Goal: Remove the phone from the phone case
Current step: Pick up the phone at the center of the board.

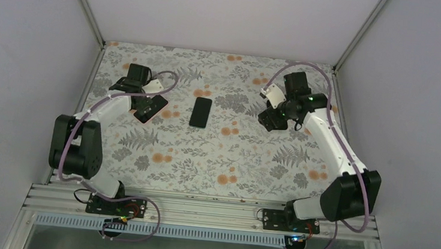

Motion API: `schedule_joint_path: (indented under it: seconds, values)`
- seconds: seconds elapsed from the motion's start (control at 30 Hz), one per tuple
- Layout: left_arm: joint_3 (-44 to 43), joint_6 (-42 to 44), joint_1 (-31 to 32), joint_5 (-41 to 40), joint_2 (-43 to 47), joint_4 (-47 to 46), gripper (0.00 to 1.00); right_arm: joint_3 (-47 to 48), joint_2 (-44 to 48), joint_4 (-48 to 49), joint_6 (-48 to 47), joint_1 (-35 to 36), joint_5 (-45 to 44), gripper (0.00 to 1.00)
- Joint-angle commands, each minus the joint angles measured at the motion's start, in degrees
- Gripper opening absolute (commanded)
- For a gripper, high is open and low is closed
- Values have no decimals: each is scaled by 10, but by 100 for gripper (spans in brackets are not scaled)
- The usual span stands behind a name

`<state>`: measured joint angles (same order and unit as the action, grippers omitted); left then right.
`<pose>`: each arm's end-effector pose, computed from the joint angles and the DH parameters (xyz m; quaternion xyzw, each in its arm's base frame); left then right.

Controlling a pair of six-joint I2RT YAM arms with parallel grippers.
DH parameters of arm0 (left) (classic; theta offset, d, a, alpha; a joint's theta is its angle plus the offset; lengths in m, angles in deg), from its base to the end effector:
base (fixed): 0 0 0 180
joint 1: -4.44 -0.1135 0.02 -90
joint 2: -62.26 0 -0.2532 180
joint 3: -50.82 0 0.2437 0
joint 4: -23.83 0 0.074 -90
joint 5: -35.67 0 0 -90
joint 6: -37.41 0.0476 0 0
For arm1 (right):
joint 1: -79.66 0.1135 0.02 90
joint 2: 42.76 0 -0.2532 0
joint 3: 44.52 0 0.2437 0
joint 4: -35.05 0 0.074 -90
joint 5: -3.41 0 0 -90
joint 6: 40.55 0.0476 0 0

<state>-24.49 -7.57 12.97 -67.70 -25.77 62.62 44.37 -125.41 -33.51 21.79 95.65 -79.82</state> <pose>0.3219 -0.0372 0.2187 0.3882 0.8544 0.2069 0.2765 0.2736 0.0842 0.2837 -0.3735 0.8945 0.0328 0.2434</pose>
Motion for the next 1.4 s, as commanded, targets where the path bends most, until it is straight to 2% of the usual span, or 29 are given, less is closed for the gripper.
schedule_joint_path:
  seconds: [0.0, 0.13, 0.43, 0.8, 1.1, 1.2, 1.3, 1.37]
  values:
    - [21, 9, -31, -64, -48, -78, 100, -22, 54, 28, 26, -3, 59, 100]
    - [9, -13, -45, -90, -104, -89, 100, -23, 83, 17, 32, -3, 90, 100]
    - [16, -29, -48, -67, -149, -76, 100, -33, 115, 7, 31, -3, 90, 100]
    - [-16, -46, -52, 87, -158, 10, 100, -47, 142, -1, 30, -3, 96, 100]
    - [-49, -64, -63, 111, -166, 19, 100, -53, 143, 3, 33, -3, 90, 100]
    - [-83, -69, -81, 180, -176, 67, 95, -52, 139, 2, 37, -3, 92, 100]
    - [-127, -75, -94, 233, -204, 122, 94, -47, 135, -1, 40, -3, 98, 100]
    - [-161, -65, -105, 298, -229, 177, 95, -43, 133, -4, 40, -3, 107, 100]
